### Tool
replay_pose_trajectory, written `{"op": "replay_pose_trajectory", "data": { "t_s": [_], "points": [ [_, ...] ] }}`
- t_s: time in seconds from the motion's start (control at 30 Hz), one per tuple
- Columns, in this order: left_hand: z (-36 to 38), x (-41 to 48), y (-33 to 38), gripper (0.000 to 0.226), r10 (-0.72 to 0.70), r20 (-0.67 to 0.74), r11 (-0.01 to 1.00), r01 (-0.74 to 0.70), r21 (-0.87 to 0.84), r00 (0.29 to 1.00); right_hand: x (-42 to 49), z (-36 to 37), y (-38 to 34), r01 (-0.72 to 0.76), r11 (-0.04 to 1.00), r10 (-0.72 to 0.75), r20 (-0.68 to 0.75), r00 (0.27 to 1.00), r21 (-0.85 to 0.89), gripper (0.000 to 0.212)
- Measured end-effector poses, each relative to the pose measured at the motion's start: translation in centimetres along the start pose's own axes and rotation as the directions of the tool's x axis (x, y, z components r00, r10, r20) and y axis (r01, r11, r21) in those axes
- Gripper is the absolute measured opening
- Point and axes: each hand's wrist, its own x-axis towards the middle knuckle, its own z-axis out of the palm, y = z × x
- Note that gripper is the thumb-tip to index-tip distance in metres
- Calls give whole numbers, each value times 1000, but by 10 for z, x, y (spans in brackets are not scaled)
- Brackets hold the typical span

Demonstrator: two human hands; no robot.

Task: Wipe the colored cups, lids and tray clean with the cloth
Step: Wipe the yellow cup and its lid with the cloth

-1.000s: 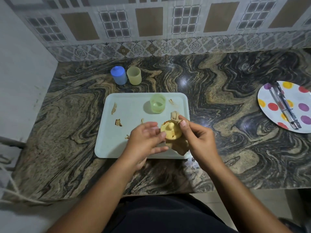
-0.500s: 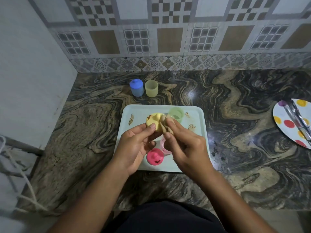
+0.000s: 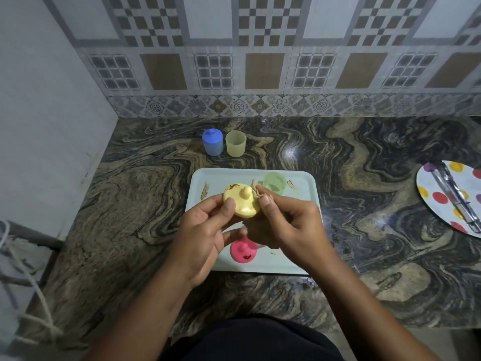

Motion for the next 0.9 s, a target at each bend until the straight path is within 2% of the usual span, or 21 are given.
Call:
{"op": "replay_pose_trajectory", "data": {
  "t_s": [0.07, 0.17, 0.3, 0.4, 0.47, 0.57, 0.7, 0.83, 0.9],
  "points": [
    [2, 2, -2, 32, 12, -25, 1000, -12, -19, 1000, -4, 5, 2, 36, 999, -37, -17, 999, -39, 29],
    [7, 1, -3, 32, 44, -28, 998, -45, -43, 999, -8, 10, 4, 120, 983, -129, -52, 990, -140, 24],
    [16, -4, -7, 34, 129, 26, 991, -130, 20, 991, -7, 13, 4, 153, 980, -164, -79, 983, -125, 30],
    [18, -1, -13, 30, 144, -52, 990, -144, 8, 988, -14, 16, 7, 347, 870, -386, -46, 921, -350, 39],
    [17, -1, -12, 28, 127, -72, 992, -127, -1, 989, -17, 18, 10, 413, 824, -462, -39, 886, -389, 39],
    [13, -3, -7, 26, 89, -49, 996, -89, -7, 995, -9, 12, 10, 368, 876, -412, -87, 907, -312, 35],
    [12, -6, -5, 25, 66, -18, 998, -66, -18, 998, 1, 3, -2, 164, 980, -175, -94, 980, -117, 20],
    [16, -5, -8, 31, 86, -64, 995, -90, -54, 994, 2, 3, -2, 101, 991, -107, -54, 993, -92, 17],
    [20, -6, -9, 36, 154, -14, 988, -154, -23, 988, 4, 5, -1, 72, 995, -75, -50, 996, -67, 18]
  ]
}}
